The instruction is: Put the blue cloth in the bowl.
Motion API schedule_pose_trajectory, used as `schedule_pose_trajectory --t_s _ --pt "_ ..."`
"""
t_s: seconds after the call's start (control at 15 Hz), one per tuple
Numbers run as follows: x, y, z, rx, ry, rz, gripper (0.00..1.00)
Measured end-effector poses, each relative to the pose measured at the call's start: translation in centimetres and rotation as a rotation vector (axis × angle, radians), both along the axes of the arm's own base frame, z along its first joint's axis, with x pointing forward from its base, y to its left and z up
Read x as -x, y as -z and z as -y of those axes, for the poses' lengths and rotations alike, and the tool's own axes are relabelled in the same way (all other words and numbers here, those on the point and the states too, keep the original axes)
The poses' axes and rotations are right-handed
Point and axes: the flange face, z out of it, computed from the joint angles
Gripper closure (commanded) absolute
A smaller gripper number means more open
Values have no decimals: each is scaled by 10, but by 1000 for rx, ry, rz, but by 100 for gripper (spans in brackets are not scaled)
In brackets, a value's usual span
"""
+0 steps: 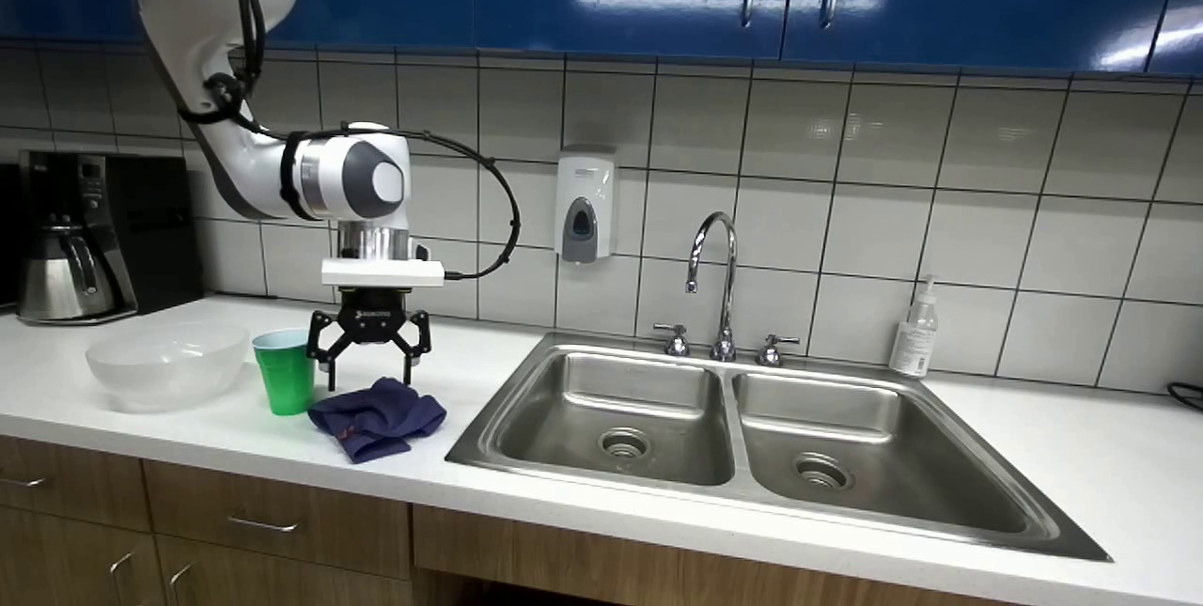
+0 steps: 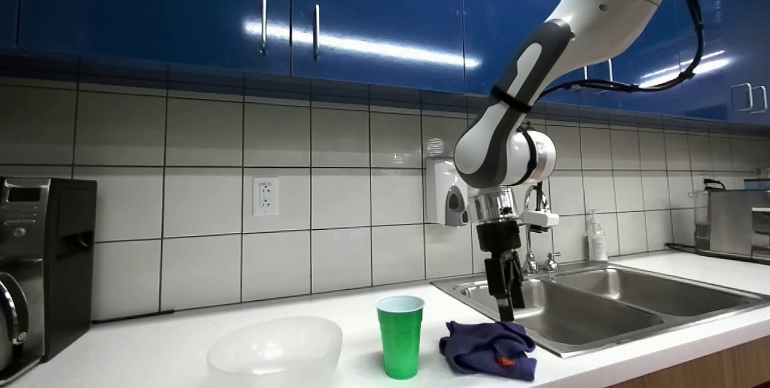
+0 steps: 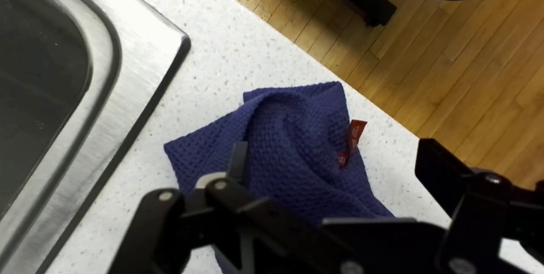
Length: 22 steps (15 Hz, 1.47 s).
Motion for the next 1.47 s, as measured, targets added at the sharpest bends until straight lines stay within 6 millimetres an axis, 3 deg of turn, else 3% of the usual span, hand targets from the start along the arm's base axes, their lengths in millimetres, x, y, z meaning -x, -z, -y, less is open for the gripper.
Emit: schedule_pose_trajectory --t_s 0.47,0.87,1.47 --pt "-5 0 -8 -37 -176 37 0" --pt "-12 23 -17 -66 -260 52 0" --pt "-50 52 -16 -86 -295 88 0"
